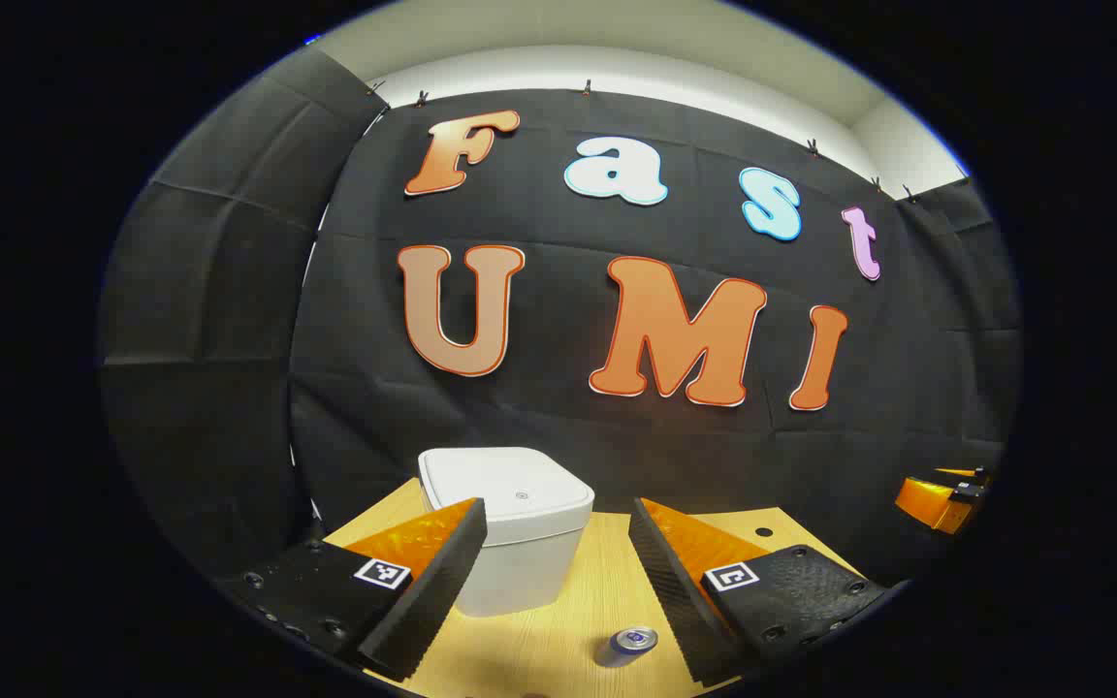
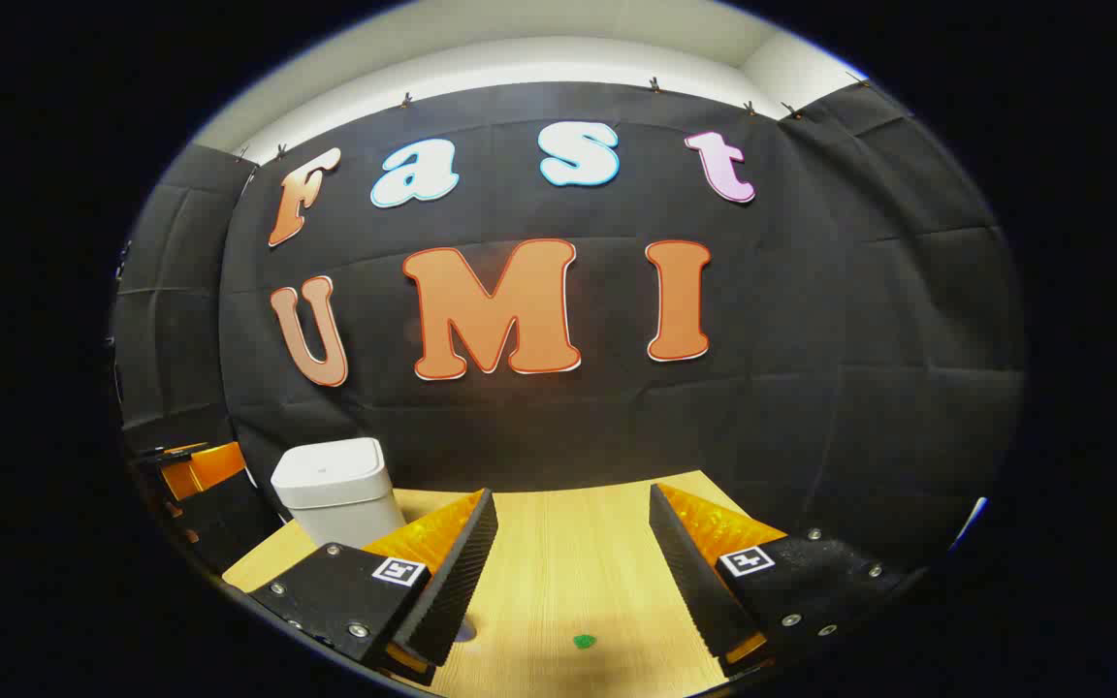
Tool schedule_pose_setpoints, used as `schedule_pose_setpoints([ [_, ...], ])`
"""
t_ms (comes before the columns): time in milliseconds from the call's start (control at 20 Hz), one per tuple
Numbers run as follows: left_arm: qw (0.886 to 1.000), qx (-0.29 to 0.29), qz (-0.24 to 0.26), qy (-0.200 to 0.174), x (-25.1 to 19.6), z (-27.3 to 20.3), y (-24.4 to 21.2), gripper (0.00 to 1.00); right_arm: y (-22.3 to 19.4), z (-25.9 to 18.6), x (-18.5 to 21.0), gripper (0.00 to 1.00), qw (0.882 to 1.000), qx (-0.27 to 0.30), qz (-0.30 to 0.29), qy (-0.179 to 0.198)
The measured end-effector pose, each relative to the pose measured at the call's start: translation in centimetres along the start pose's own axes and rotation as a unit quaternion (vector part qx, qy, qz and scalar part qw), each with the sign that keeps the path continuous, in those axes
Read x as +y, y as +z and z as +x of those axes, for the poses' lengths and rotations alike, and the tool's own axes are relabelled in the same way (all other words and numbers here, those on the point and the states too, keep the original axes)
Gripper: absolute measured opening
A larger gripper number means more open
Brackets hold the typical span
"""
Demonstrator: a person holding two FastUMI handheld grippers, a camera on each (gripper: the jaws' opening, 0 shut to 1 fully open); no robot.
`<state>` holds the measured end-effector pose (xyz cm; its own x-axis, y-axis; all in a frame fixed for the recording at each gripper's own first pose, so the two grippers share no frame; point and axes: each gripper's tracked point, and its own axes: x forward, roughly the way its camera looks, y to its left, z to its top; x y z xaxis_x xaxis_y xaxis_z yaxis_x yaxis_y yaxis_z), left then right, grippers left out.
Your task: Press the lid of the desktop garbage bin to open it, pick up the crumpled paper on the desktop and throw it into the bin, then pick up the pop can on the desktop and drop it into the bin, and finally close the garbage bin lid.
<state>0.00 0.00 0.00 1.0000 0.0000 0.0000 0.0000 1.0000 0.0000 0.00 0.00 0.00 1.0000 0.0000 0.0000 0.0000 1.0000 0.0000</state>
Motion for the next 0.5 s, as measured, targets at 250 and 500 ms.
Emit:
schedule_pose_setpoints([
  [250, 1.000, -0.014, -0.007, -0.016, -2.2, 1.1, 0.5, 0.94, 1.6, 1.3, 1.8, 0.94, 0.998, -0.010, 0.024, 0.055],
  [500, 1.000, -0.006, 0.013, 0.008, -3.1, 2.4, -1.2, 0.94, 2.1, 2.6, 0.5, 0.94, 0.998, -0.030, -0.012, 0.062],
])
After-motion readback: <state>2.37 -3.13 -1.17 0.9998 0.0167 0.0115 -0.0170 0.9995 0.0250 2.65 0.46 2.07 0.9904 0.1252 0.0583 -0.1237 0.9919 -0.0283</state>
